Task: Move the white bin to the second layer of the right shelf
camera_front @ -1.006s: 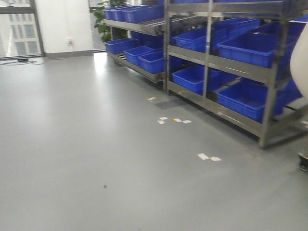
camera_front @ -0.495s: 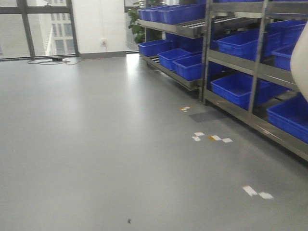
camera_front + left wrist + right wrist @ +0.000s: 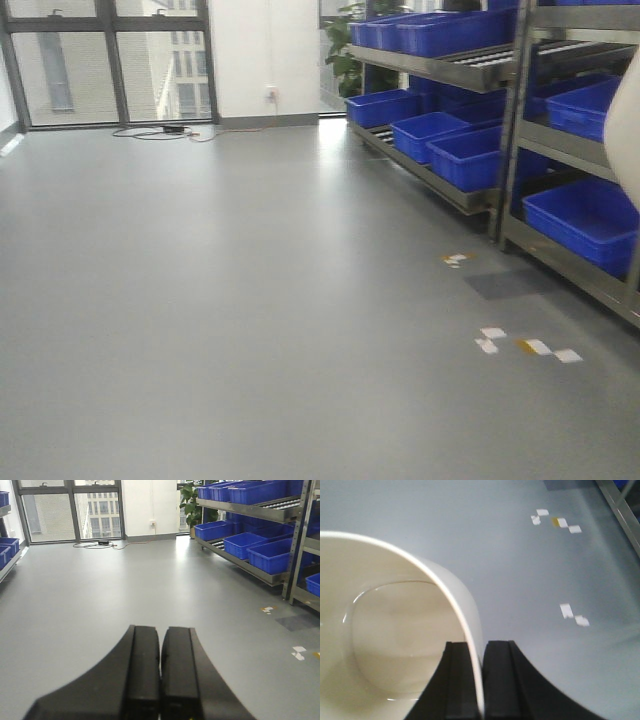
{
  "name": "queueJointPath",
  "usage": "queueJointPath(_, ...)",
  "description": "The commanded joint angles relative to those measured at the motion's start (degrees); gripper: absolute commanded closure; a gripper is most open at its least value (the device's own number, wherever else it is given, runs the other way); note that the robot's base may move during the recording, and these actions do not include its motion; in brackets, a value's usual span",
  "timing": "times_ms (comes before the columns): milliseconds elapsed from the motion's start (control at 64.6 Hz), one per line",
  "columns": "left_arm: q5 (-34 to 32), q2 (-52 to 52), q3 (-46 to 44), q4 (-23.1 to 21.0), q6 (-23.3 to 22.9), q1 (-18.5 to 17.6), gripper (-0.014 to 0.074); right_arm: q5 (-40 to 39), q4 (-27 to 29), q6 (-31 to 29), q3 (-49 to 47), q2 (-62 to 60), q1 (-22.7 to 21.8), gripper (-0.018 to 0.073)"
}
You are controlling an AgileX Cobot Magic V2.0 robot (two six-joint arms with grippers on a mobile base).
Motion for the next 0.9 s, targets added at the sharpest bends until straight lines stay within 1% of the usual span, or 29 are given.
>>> queueJointPath(0,-4.66,-1.23,1.65,-0.43,-0.3,-0.71,0.0512,-4.7,0.26,-0.17,-1.66,0.1,0.15,0.0505)
queueJointPath(882,-4.66,-1.23,1.65,-0.43,-0.3,-0.61,0.0512,-4.7,0.26,-0.17,-1.66,0.1,0.15,0.0505)
